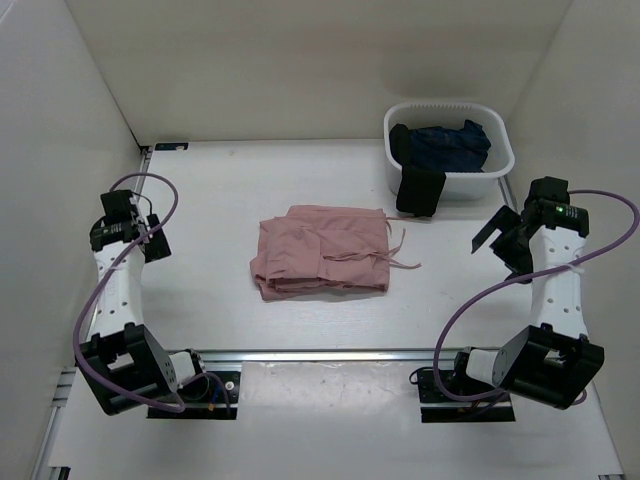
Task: Fold and stack the trousers
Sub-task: Fold the trousers
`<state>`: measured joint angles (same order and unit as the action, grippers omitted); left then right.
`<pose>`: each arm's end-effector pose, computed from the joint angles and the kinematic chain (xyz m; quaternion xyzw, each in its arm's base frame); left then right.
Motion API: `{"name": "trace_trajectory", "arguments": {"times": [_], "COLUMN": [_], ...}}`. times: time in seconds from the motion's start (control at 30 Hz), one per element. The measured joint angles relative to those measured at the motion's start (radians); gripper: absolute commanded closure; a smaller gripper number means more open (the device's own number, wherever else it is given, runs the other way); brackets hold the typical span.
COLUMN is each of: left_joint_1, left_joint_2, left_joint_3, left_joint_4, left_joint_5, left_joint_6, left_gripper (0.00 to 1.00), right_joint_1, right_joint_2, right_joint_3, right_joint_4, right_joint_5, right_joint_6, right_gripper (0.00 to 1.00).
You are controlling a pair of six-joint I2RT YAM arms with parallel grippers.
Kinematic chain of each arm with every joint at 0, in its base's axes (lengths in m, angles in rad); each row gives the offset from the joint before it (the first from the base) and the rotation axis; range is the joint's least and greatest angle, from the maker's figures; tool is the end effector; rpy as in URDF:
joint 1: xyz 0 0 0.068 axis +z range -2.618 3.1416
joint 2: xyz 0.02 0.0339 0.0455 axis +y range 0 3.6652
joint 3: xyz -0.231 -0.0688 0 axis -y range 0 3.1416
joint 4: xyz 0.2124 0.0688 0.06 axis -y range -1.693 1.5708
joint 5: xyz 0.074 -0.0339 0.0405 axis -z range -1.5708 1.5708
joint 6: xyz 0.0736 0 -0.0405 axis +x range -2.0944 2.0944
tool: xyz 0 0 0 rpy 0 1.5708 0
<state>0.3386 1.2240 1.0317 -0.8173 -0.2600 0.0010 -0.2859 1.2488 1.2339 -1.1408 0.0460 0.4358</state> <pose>0.2188 0.0971 0.2262 -0.1955 0.9332 0.1692 0.2496 0.2098 -0.0652 0.2545 0.3498 0.9136 -0.0070 0.2071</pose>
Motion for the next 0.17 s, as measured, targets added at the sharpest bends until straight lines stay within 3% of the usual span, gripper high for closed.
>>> {"name": "trace_trajectory", "arguments": {"times": [0.17], "left_joint_1": [0.000], "left_joint_2": [0.014], "left_joint_3": [0.010], "left_joint_4": [-0.008], "left_joint_5": [0.002], "left_joint_6": [0.000], "left_gripper": [0.00], "right_joint_1": [0.000], "right_joint_2": [-0.001], "right_joint_3": [0.000], "right_joint_4": [0.012], "right_joint_5": [-0.001], "right_joint_6": [-0.011], "right_gripper": [0.01]}}
